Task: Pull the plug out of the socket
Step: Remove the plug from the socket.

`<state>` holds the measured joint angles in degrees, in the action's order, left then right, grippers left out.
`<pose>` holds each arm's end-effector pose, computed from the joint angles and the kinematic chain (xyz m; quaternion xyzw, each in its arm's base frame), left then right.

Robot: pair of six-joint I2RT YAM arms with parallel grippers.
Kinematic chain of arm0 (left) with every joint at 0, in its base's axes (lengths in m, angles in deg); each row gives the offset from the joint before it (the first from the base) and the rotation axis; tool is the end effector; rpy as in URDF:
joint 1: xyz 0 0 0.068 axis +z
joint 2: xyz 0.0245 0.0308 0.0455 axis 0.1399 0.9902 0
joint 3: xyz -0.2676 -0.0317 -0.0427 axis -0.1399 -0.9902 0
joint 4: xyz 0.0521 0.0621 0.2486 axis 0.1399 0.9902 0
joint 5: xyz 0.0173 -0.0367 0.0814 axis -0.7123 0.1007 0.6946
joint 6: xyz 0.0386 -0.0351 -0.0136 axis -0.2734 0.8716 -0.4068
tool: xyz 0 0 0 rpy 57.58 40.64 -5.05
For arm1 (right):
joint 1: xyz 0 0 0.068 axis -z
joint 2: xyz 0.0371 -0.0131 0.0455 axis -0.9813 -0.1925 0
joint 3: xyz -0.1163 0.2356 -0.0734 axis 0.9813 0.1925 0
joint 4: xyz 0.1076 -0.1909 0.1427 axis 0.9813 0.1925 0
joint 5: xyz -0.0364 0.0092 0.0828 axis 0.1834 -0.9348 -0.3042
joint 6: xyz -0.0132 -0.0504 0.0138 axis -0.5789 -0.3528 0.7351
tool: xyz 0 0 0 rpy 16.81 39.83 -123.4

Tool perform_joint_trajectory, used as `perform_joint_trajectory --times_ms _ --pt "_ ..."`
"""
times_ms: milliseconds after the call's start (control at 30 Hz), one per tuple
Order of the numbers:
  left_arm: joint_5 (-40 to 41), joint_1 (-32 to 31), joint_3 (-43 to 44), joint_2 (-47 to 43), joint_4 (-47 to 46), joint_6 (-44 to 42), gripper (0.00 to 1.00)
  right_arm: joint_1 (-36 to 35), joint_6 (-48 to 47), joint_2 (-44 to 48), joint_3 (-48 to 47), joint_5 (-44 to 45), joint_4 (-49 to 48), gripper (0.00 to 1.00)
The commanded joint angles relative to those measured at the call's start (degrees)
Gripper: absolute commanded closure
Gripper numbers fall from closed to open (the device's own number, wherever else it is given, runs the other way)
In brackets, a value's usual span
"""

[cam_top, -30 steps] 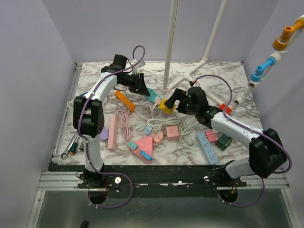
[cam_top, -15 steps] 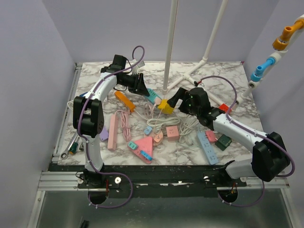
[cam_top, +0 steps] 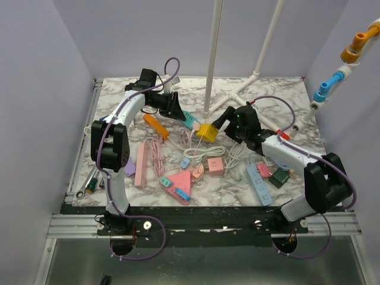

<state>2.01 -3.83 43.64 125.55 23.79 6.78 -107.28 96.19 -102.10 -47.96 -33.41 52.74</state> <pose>0.4217 -0.1179 0.2606 0.1858 0.8496 -0.4610 0.1761 0.2912 0.1530 0.2297 0.2049 0.8604 0.2635 0.3851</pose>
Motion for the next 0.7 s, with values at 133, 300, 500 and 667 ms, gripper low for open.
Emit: perform_joint_trajectory --times_ms 133,300,500,667 --pt "-2.5 0.6 0.1 -3.7 0.8 -0.7 1.00 0.4 1.8 -2.6 -4.0 1.7 -1.2 0.06" --pt "-2.5 0.6 0.0 -3.9 1.0 -1.0 1.00 1.7 1.5 -4.5 -6.8 1.5 0.2 0.06" --pt "-2.4 0.6 0.1 -4.2 1.1 -1.0 1.00 1.9 2.6 -8.4 -9.5 1.3 5.3 0.08" --pt "-2.3 0.6 0.5 -4.2 1.2 -0.9 1.00 2.0 2.5 -9.5 -10.3 2.2 6.7 0.10"
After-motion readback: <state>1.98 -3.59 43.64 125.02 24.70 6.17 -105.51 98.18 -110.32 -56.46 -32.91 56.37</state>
